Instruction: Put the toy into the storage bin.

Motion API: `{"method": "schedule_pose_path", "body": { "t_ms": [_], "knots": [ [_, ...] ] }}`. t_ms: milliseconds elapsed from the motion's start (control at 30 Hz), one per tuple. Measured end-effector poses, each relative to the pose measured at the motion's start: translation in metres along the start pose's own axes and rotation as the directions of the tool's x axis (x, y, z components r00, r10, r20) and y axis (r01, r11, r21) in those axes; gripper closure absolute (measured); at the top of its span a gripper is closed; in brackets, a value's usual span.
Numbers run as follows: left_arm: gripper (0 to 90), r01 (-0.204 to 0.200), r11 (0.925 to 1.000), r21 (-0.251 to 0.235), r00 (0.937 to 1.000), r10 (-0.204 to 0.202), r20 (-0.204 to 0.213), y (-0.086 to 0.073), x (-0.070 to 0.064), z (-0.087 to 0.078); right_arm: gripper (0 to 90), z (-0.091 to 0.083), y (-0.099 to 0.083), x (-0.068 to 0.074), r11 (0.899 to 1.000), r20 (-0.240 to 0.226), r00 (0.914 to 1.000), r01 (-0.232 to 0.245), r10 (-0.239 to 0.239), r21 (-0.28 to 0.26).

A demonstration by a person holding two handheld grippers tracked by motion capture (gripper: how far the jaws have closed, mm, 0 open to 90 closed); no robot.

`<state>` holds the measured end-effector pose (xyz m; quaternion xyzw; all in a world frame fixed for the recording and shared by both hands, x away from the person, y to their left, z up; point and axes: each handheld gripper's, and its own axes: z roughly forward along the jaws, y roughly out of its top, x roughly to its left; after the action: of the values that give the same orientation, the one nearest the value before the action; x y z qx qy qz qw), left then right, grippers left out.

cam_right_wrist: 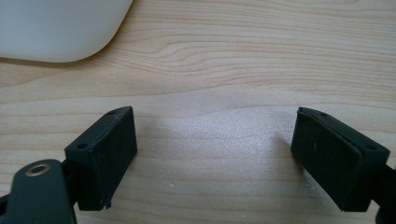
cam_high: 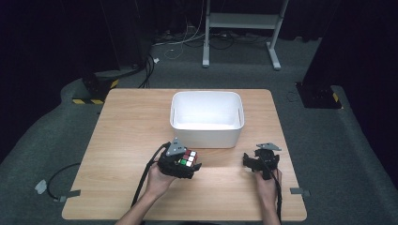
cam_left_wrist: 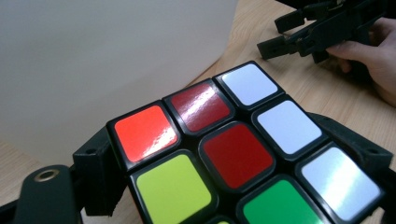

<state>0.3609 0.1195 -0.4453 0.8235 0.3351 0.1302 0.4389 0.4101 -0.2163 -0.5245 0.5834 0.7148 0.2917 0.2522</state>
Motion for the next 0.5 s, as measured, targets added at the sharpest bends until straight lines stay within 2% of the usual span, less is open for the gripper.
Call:
{"method": "schedule_pose_path", "body": {
  "t_ms": [500],
  "knots": [
    [15.5,0.024,0.9993,-0.027,0.9991,-0.023,0.037,0.020,0.011,-0.013,14.1,0.000,0.000,0.000,1.000,0.000,1.0000,-0.001,0.001,0.000]
  ]
}}
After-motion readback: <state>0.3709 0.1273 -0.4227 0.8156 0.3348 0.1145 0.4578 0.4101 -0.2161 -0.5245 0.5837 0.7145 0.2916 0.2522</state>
